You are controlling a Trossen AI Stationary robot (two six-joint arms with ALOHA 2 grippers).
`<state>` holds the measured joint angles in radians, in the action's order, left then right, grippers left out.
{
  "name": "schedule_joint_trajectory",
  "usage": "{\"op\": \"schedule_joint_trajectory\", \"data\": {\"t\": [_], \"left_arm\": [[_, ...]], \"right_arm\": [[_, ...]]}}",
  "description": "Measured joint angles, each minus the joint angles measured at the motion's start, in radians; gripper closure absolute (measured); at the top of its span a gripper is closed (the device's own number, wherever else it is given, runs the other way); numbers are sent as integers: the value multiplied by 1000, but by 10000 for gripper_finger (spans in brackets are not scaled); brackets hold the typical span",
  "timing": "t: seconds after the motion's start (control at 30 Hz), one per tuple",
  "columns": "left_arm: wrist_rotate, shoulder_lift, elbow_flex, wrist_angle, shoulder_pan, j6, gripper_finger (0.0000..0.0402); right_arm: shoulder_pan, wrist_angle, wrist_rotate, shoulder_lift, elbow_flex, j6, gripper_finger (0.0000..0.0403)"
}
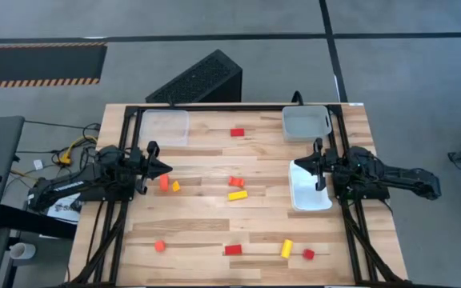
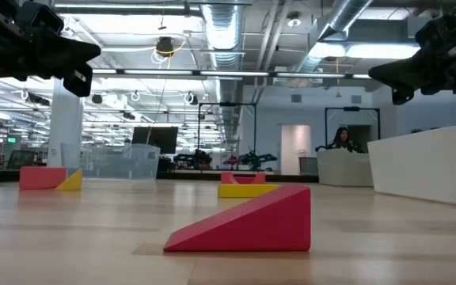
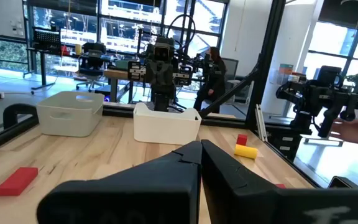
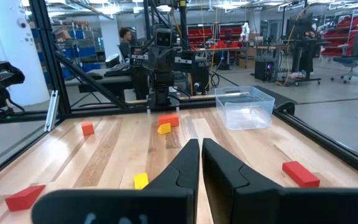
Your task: Sort & place blocks by color
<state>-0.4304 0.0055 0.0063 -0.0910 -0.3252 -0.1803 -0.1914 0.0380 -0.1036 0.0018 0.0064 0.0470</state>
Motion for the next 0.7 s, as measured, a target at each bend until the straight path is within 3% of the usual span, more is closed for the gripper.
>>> {"op": "schedule_joint_trajectory", "data": {"t": [0.47, 0.7], "left_arm": [[0, 0, 0, 0, 0, 0, 401], [0, 0, 0, 0, 0, 0, 401]], "right_arm": [[0, 11, 2, 0, 0, -22, 359], [-1, 63, 56, 0, 0, -3, 359]]}}
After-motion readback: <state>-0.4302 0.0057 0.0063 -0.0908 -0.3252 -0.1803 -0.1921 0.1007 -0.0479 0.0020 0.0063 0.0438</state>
